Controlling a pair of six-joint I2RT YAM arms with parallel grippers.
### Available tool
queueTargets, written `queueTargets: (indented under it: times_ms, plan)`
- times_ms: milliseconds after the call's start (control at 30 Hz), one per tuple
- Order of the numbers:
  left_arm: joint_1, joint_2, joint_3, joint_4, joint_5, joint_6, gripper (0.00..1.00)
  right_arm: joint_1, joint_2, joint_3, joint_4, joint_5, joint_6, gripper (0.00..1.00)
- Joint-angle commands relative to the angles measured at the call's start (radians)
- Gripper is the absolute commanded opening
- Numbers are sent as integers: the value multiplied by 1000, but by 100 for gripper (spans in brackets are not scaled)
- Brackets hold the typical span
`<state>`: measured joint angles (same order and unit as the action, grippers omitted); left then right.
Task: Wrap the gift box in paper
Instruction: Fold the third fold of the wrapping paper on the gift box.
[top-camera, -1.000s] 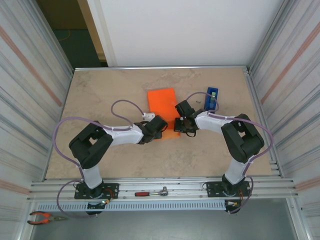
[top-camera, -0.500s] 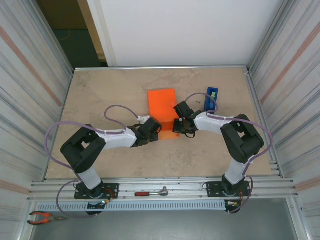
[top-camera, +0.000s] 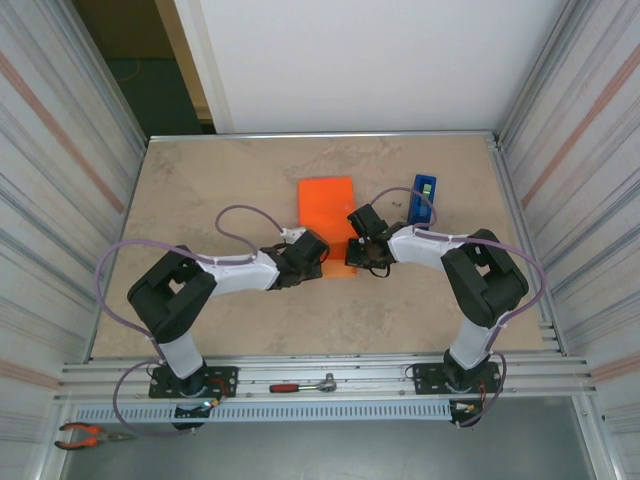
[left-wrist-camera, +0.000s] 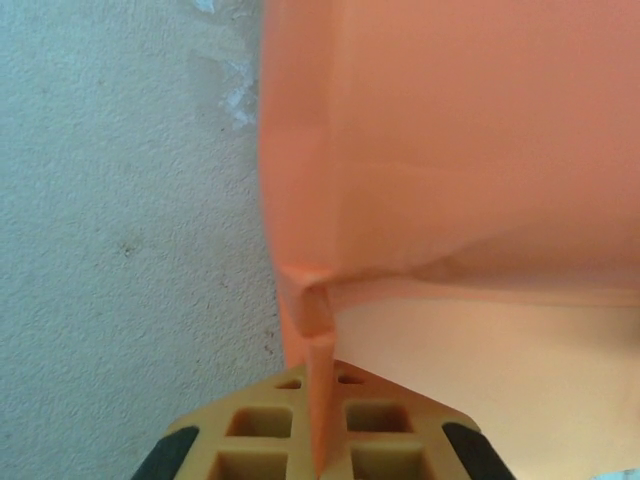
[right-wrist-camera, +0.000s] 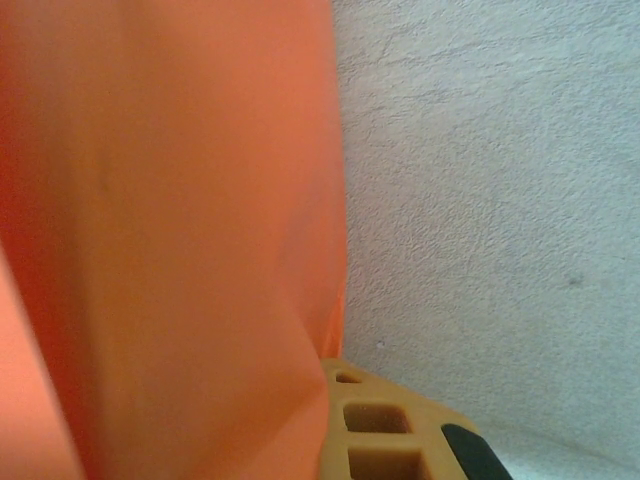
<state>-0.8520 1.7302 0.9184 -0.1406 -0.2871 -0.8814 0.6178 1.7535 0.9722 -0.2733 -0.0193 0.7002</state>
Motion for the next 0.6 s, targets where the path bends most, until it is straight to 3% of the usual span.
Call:
queueTargets:
  times_ms: [0, 67, 133, 333, 467, 567]
  plan:
    - [-6, -16, 27, -76, -52, 14, 27, 11, -2, -24, -50, -1, 23, 0]
    - [-5, -45, 6, -77, -72, 13, 51, 11, -3, -26, -52, -1, 22, 0]
    - [3, -61, -1, -77, -79, 20, 64, 11, -3, -26, -52, 1, 23, 0]
    - [33, -37, 32, -52, -53, 76, 66, 12, 4, -26, -50, 2, 25, 0]
    - [33, 14, 74, -48, -66, 93, 51, 12, 8, -26, -46, 0, 26, 0]
    - [24, 40, 84, -24, -97, 110, 10, 11, 8, -24, -49, -2, 27, 0]
